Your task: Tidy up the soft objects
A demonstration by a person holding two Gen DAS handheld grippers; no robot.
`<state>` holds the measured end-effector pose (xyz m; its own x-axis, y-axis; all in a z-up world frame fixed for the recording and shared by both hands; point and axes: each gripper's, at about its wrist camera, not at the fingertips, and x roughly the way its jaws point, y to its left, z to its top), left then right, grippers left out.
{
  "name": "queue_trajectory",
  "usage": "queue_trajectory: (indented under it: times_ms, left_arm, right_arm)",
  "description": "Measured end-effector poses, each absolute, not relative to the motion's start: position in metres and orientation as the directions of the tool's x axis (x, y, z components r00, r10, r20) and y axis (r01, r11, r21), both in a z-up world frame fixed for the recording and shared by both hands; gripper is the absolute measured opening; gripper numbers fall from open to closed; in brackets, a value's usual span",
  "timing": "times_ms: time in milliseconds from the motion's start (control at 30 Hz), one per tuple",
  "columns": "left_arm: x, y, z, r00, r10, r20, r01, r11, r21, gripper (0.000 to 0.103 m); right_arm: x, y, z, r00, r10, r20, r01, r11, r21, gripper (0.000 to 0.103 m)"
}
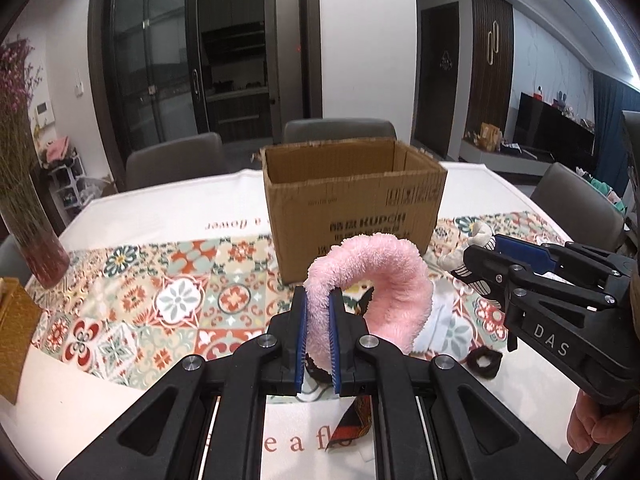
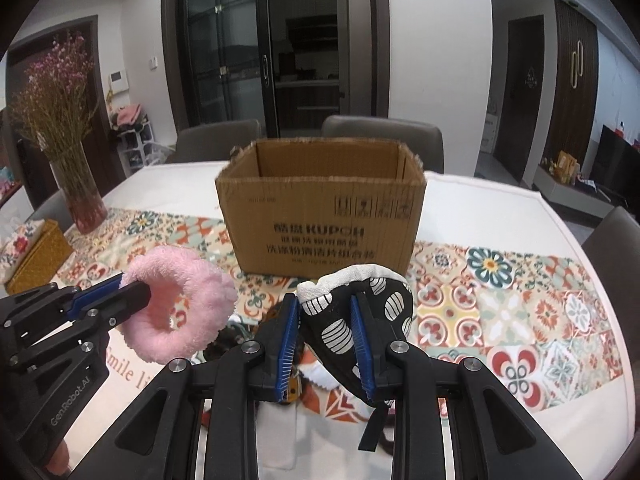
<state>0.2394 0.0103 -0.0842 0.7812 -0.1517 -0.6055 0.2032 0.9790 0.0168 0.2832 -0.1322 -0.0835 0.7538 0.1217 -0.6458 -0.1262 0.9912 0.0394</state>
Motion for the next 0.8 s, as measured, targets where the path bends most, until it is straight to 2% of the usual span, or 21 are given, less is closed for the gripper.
queue_trajectory:
  times_ms: [800]
  left_arm:
    - [0.252, 0.001, -0.012, 0.895, -0.140, -0.423, 0.176, 0.983, 0.045, 0.011]
  right_arm:
    - [0.283, -0.139, -0.002, 0.885, 0.116, -0.450, -0.135, 0.991, -0.009, 0.027]
